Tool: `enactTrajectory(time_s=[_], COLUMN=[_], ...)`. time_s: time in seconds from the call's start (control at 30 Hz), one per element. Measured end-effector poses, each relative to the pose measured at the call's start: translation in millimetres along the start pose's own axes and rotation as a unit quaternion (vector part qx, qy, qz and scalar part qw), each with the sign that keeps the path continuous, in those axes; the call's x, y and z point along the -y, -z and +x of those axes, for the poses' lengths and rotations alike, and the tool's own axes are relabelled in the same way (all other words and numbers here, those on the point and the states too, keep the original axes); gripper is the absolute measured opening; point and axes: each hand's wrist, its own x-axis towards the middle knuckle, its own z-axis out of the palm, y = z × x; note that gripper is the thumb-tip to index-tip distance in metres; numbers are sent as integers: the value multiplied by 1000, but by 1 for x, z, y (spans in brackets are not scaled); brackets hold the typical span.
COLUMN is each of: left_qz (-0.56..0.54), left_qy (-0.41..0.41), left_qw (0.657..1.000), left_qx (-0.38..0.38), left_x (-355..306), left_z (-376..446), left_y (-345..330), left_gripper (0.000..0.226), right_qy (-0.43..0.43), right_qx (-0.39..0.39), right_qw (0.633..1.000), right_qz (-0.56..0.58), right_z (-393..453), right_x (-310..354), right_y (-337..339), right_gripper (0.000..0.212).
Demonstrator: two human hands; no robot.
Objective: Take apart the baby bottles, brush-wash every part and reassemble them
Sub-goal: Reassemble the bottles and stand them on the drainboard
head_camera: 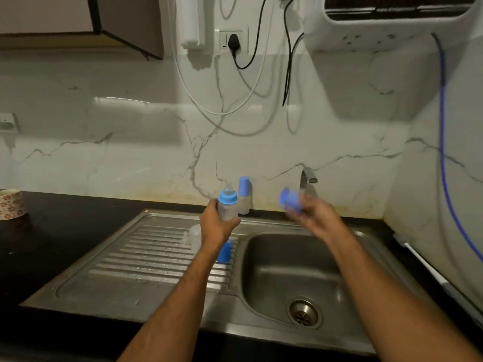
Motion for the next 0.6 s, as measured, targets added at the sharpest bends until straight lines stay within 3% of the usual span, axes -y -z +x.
enactTrajectory(time_s=[0.03, 0.07, 0.1, 0.13, 0.33, 0.5, 0.6], left_qz=[-2, -4, -8, -13, -20, -19, 2], left_qy=[-2, -1, 2, 6, 22, 49, 38], left_qw=[1000, 1000, 1000, 1000, 998, 994, 995], left_qx=[5, 9, 12, 17, 62, 91, 96], left_x=[0, -1, 1, 1, 8, 24, 32], left_z=[-4, -9, -12, -15, -42, -66, -76], left_y=[-6, -11, -15, -20, -57, -79, -88], left_gripper=[58, 57, 57, 56, 55, 56, 58], right_qy=[-43, -48, -51, -50, 32, 200, 236], right_qx=[-33, -72, -90, -82, -53, -38, 15], right_qw=[981, 918, 868, 855, 915, 915, 893], right_qz=[-189, -387, -486, -510, -398, -349, -384], right_z=[-6, -12, -15, -18, -19, -34, -38], right_x=[-15, -26, -34, -38, -1, 44, 60], right_y=[8, 13, 16, 20, 28, 23, 12], right_gripper=[19, 18, 16, 15, 24, 43, 48])
